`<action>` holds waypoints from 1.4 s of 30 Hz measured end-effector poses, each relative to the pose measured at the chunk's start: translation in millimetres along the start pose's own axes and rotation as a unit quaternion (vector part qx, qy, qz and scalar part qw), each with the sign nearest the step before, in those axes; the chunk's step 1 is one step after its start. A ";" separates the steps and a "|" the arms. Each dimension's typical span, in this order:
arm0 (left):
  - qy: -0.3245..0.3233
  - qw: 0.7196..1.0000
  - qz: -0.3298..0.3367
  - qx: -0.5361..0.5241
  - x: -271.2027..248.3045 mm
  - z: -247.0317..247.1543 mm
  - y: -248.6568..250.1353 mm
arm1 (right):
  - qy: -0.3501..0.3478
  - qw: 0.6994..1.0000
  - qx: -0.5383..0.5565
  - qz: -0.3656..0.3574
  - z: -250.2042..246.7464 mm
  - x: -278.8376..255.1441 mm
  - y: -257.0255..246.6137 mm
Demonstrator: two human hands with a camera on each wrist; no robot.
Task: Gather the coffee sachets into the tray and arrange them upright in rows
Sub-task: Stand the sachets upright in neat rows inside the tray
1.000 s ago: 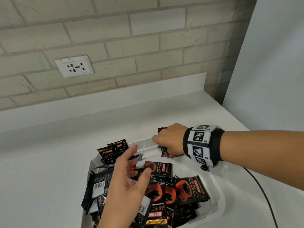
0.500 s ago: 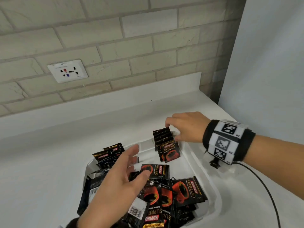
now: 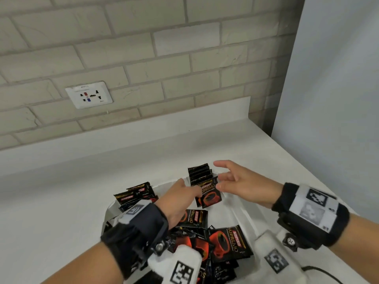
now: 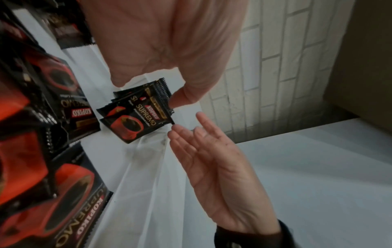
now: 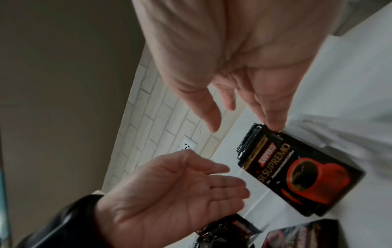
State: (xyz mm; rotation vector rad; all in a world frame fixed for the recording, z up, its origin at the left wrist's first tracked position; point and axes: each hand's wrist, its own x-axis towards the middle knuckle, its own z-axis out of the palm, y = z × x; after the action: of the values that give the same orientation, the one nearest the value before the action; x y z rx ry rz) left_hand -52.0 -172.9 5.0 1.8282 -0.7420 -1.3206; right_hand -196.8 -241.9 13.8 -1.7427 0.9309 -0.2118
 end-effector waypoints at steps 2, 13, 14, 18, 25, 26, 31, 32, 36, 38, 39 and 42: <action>0.010 1.000 -0.021 -0.004 5.0 4.5 3.0 | -0.001 1.000 0.021 0.006 2.7 3.4 -2.5; -0.031 0.999 -0.034 -0.019 22.4 5.7 5.2 | 0.003 0.995 0.092 0.037 15.6 21.1 5.9; -0.024 0.999 -0.027 -0.017 20.0 2.1 5.3 | 0.003 0.995 0.092 0.036 14.2 19.9 6.1; 0.003 0.999 0.037 0.037 5.5 -29.8 10.1 | 0.006 0.999 -0.049 -0.015 5.3 0.9 -0.6; -0.004 0.967 0.224 0.118 -66.6 -103.5 7.1 | -0.238 0.887 -0.396 -0.020 24.7 -12.9 1.4; -0.015 0.963 0.233 0.132 -73.5 -110.0 -2.1 | -0.256 0.871 -0.418 -0.012 28.7 -10.5 2.6; 0.001 0.958 0.223 0.180 -99.6 -125.0 -56.7 | -0.295 0.816 -0.497 0.014 41.3 0.7 6.3; 0.015 0.957 0.224 0.181 -100.8 -124.3 -65.5 | -0.296 0.815 -0.497 0.020 42.3 0.9 5.1; 0.034 0.942 0.208 0.259 -97.0 -110.4 -97.3 | -0.281 0.826 -0.488 0.029 42.5 -2.9 -1.0; 0.023 0.932 0.189 0.310 -87.3 -106.1 -113.6 | -0.271 0.833 -0.481 0.013 39.9 -4.7 -5.1; 0.003 0.924 0.199 0.326 -85.8 -103.9 -117.5 | -0.271 0.834 -0.480 0.003 37.7 -5.2 -7.3; 0.033 0.888 0.254 0.382 -96.1 -93.2 -114.3 | -0.268 0.841 -0.469 0.003 26.7 -7.0 -16.4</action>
State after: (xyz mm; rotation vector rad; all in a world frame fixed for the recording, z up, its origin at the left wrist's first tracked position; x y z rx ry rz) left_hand 11.3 -11.0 -22.8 2.0141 -1.7436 -0.6389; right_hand -178.7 -216.0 19.8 -2.4806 0.6307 0.8519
